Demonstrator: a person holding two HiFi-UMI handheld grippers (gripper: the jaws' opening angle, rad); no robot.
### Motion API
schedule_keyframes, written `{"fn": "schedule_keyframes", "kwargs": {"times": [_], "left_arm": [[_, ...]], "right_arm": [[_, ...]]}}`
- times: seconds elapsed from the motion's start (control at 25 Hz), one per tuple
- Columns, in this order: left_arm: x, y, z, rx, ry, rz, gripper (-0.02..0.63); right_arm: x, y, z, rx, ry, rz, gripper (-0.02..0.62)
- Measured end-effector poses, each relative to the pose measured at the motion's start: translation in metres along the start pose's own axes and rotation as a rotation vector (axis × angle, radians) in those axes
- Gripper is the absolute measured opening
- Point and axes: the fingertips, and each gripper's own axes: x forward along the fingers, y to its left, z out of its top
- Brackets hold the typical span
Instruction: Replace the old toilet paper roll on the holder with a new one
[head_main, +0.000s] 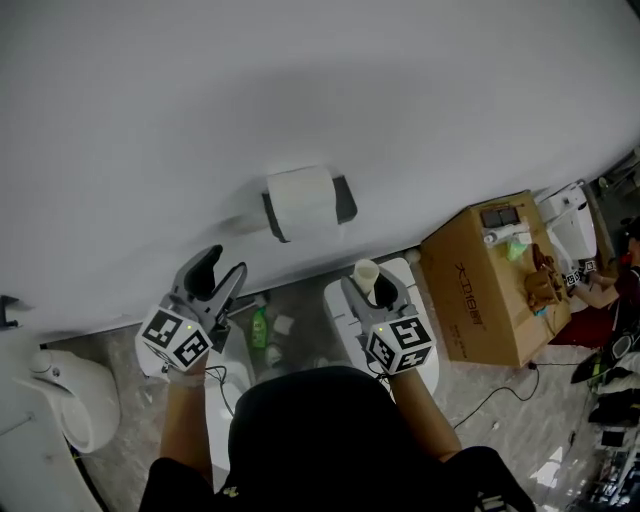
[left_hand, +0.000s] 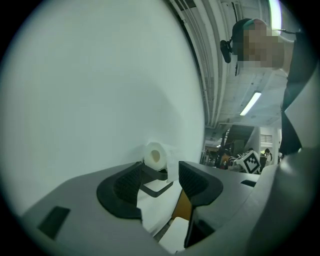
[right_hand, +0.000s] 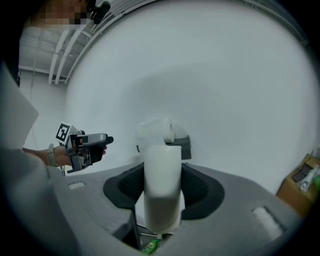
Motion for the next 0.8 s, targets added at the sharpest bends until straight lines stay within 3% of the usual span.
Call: {"fn": "schedule_keyframes", "kwargs": {"times": [0.48,0.8], "left_arm": [[-0.098,0.019,-0.015,-0.057,-0.048,0.243,0.166],[-0.151,0.021,-0.038,-0.116,-0.076,0.369,0.066]], "right_arm": [[0.049,0.087,-0.002,-0.059,0.033,0.246,0.195],[0.065,0.140,-0.010,-0.091,0.057,0.382,0.195]]}}
